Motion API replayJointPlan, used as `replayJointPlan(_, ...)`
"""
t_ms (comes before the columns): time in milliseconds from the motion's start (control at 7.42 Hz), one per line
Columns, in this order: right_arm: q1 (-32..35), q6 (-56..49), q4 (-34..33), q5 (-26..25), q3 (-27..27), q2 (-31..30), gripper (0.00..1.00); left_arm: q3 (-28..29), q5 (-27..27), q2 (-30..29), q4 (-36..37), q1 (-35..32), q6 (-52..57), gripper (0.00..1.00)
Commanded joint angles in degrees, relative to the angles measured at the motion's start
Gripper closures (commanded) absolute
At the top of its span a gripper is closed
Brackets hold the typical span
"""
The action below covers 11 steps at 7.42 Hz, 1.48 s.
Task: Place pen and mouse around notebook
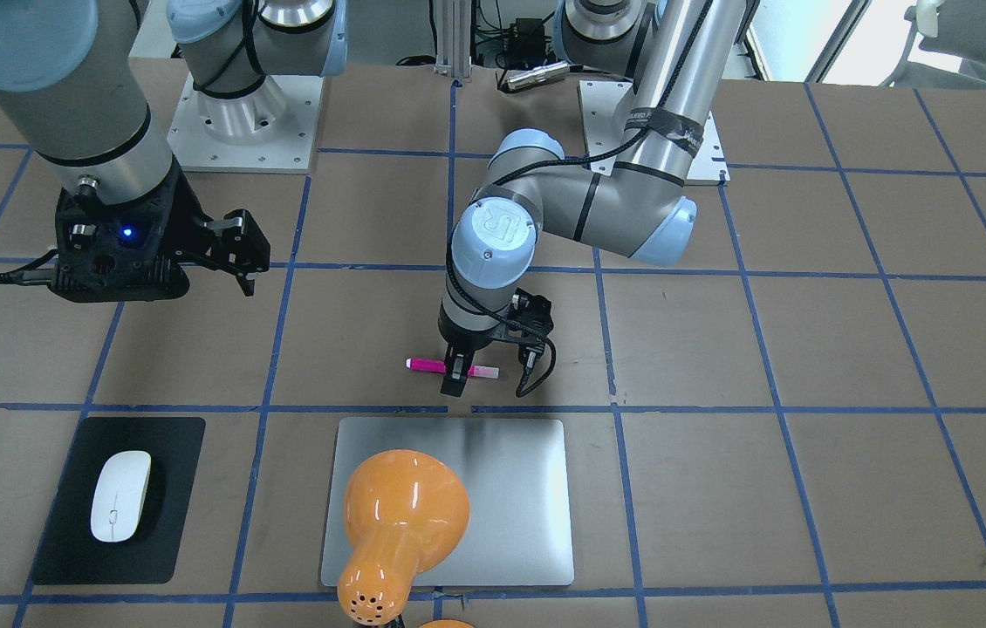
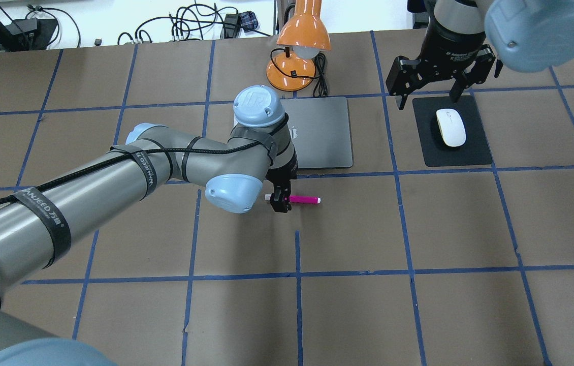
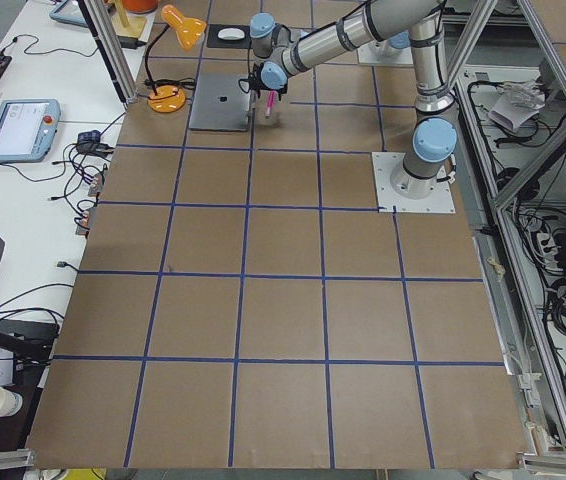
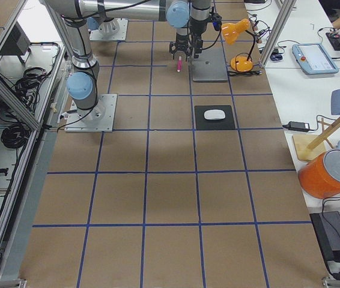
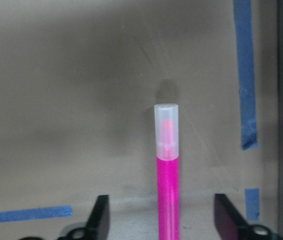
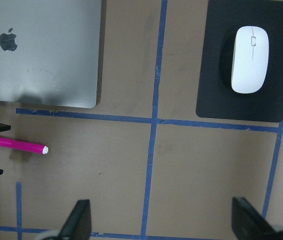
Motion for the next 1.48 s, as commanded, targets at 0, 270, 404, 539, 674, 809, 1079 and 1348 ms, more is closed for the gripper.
replayJointPlan(0, 0.00, 0.00, -0.07, -0.03, 0.09, -0.03, 0.00, 1.84, 0.37, 2.30, -0.96, 4.12, 16.78, 0.14)
replayJointPlan(270, 0.00, 0.00, 0.01, -0.03, 0.18, -0.03, 0.00, 6.22, 0.46, 3.54, -3.24, 7.29, 30.48, 0.01)
replayJointPlan(404, 0.00, 0.00, -0.07, 0.06, 0.26, -0.03, 0.00, 8.68, 0.72, 4.59, -9.35, 10.01, 38.90, 0.00)
replayJointPlan(539, -0.09, 0.00, -0.07, -0.03, 0.35, -0.03, 0.00, 10.71, 0.90, 5.90, -16.63, 12.21, 47.60, 0.00)
replayJointPlan(674, -0.09, -0.08, -0.07, -0.03, 0.35, -0.12, 0.00, 12.21, 0.99, 7.57, -21.49, 14.06, 54.82, 0.00)
replayJointPlan(809, -0.09, 0.00, -0.07, 0.06, 0.35, -0.12, 0.00, 12.92, 0.90, 8.63, -23.80, 16.78, 64.03, 0.00)
replayJointPlan(1079, -0.09, -0.08, -0.07, -0.03, 0.35, -0.12, 0.00, 13.10, 0.90, 11.87, -28.28, 20.13, 77.70, 0.00)
replayJointPlan(1348, -0.09, 0.00, -0.07, -0.03, 0.35, -0.12, 0.00, 14.24, 0.99, 15.22, -31.36, 22.51, 90.18, 0.00)
